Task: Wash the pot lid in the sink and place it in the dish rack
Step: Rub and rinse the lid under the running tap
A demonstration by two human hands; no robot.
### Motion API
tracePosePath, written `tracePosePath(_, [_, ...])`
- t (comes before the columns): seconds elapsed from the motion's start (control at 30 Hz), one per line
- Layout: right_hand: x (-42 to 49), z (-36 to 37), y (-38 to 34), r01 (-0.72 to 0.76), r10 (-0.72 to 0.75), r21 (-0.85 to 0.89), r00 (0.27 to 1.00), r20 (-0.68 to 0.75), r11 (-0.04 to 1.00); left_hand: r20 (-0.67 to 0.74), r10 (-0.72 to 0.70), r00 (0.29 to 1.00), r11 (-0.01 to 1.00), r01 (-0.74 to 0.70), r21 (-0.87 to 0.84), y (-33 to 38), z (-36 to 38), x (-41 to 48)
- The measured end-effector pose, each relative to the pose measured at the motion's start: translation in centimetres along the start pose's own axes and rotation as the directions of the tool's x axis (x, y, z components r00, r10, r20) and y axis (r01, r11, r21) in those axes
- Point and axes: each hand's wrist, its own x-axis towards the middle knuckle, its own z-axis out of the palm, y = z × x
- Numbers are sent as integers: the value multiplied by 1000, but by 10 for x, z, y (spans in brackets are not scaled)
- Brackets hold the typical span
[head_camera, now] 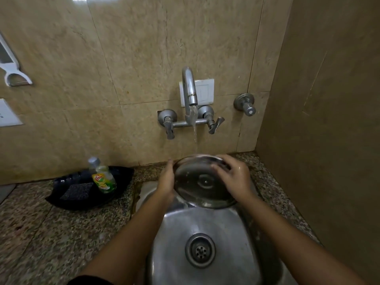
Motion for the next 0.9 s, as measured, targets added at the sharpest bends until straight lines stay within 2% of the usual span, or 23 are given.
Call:
tracePosePath(0.07, [15, -3, 9, -184, 187, 199, 982, 4, 963, -17, 174, 985, 974, -169, 152, 4, 0, 6])
tracePosePath(0.13, [25, -8, 19, -257, 256, 310, 966, 43, 915, 76, 250, 965, 937, -261, 231, 7, -4, 12])
tracePosePath(0.23, [29, -10, 28, -390, 374, 400, 920, 121, 829, 229, 243, 943, 929, -294, 223, 9, -11, 16])
tracePosePath(0.37, [28, -1, 38, -549, 482, 458, 835, 264, 699, 269, 130, 954, 959, -189, 209, 3, -21, 19])
tracePosePath(0.43, [29, 6, 39, -523, 464, 390, 852, 242, 758, 238, 136, 962, 961, -186, 203, 1, -23, 16])
tracePosePath(0.53, [38, 19, 28, -306, 298, 39, 945, 133, 951, 212, 186, 959, 961, -223, 165, 0, -22, 11])
tracePosePath(0.6, [49, 31, 10, -113, 128, -67, 954, 270, 991, 228, 225, 947, 943, -271, 194, 0, -19, 10])
tracePosePath(0.67, [59, 44, -7, 46, -2, -81, 880, 476, 996, 256, 259, 931, 924, -316, 213, 0, -18, 10])
tracePosePath(0.7, [61, 49, -14, 74, -26, -64, 829, 559, 995, 261, 273, 926, 916, -333, 222, 1, -17, 10])
tracePosePath(0.77, [66, 49, -20, 25, -24, 8, 776, 630, 1000, 243, 295, 924, 912, -348, 217, 2, -21, 11])
tracePosePath(0.83, [70, 43, -15, -119, 24, 133, 827, 561, 984, 189, 314, 930, 925, -345, 157, 2, -28, 12])
tracePosePath(0.9, [72, 36, -2, -246, 130, 252, 906, 402, 936, 105, 280, 954, 956, -287, 58, -1, -35, 11])
